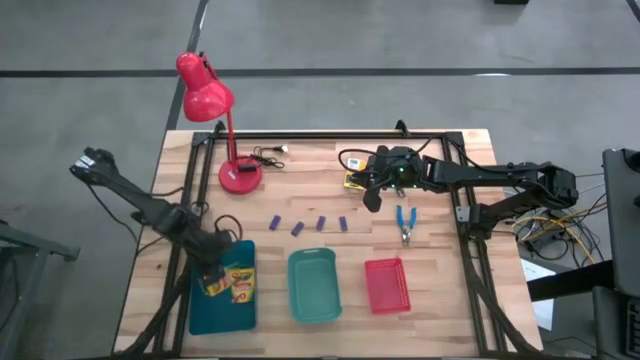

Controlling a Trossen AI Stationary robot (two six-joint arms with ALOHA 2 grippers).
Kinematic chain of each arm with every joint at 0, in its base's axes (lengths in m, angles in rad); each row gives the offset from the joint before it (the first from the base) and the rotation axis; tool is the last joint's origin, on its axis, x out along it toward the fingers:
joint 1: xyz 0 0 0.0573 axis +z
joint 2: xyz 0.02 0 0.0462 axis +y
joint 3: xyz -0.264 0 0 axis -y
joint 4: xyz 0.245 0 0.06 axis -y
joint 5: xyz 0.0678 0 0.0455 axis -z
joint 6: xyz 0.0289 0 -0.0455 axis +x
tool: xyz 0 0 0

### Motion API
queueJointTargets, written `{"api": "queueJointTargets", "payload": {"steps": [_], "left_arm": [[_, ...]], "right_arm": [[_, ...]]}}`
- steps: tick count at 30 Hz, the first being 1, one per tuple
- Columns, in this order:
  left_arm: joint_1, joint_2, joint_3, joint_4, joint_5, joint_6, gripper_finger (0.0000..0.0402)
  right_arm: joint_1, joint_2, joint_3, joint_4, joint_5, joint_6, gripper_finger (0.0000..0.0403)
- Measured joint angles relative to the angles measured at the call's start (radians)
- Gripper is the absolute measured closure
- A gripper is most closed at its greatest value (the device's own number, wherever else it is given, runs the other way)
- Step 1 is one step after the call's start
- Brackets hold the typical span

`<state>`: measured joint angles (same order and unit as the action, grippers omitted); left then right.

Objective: Pick & Place School Supplies
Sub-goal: Put the crayon box into the blue bin

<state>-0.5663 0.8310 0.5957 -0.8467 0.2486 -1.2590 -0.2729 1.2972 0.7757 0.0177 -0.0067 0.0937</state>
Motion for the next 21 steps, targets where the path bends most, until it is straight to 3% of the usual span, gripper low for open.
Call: {"api": "queueJointTargets", "payload": {"steps": [11, 21], "left_arm": [[0.0, 0.003, -0.093, 0.087, 0.005, -0.17, 0.0343], [0.002, 0.003, -0.073, 0.087, 0.004, -0.182, 0.0307]], "right_arm": [[0.0, 0.0, 0.0, 0.0, 0.002, 0.035, 0.0335], [0.0, 0.0, 0.0, 0.002, 0.002, 0.036, 0.0335]]}}
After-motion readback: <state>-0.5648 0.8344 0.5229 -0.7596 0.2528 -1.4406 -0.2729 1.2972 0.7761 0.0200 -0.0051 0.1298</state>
